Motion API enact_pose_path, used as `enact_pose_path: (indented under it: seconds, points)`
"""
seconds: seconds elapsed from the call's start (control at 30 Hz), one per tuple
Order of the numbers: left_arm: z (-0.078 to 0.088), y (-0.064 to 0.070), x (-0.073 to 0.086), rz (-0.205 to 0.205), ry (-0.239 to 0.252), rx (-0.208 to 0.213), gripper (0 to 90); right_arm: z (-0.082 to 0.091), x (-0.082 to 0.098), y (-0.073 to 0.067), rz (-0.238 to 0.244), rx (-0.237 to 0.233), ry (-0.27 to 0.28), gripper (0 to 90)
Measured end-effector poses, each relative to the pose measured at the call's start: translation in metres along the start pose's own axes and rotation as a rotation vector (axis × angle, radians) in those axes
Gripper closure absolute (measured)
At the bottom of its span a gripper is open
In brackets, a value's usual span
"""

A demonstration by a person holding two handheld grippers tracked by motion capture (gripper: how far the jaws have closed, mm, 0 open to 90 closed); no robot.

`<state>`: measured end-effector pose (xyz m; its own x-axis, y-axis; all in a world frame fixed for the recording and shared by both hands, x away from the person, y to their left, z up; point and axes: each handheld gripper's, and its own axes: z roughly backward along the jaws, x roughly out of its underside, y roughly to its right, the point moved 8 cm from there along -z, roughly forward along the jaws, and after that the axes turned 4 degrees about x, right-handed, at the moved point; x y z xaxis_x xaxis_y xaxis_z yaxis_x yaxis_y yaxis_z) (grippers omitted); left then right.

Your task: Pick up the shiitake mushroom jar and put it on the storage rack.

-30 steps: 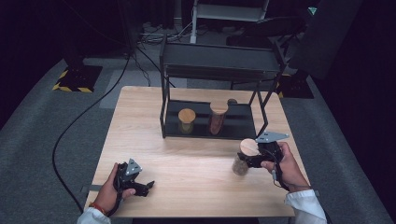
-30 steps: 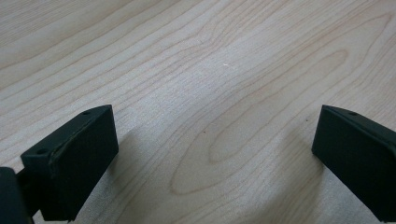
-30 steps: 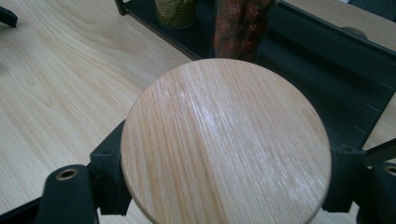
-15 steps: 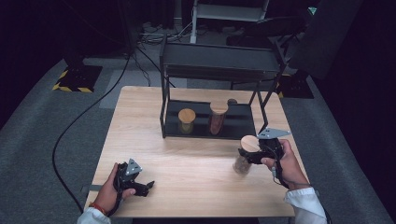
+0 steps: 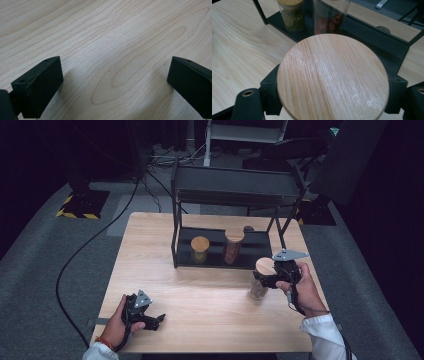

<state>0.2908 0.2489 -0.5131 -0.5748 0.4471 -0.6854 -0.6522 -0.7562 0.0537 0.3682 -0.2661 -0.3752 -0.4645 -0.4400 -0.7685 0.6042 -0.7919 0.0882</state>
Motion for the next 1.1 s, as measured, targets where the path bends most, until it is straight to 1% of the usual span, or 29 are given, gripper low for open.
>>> enact_pose_path:
  seconds: [0.2,0.53,0.63,0.73,0.93,1.1]
  points:
    - [0.0,0.0,0.0,0.0,0.0,0.0,0.0,-0.003,-0.009,0.002,-0.009,0.017,0.001,23.7]
    - [0.0,0.0,0.0,-0.001,0.0,0.001,0.0,-0.008,-0.03,0.005,-0.001,0.033,-0.005,23.8]
    - [0.0,0.0,0.0,-0.002,-0.001,0.001,0.0,-0.01,-0.035,0.005,-0.001,0.037,-0.006,23.8]
    - [0.0,0.0,0.0,-0.001,0.0,0.001,0.0,-0.011,-0.04,0.004,0.002,0.05,-0.008,23.8]
    - [0.0,0.0,0.0,-0.001,0.0,0.001,0.0,-0.014,-0.048,0.006,0.004,0.056,0.0,23.8]
    - [0.0,0.0,0.0,-0.001,0.0,0.003,0.0,-0.018,-0.054,0.008,0.003,0.062,-0.004,23.8]
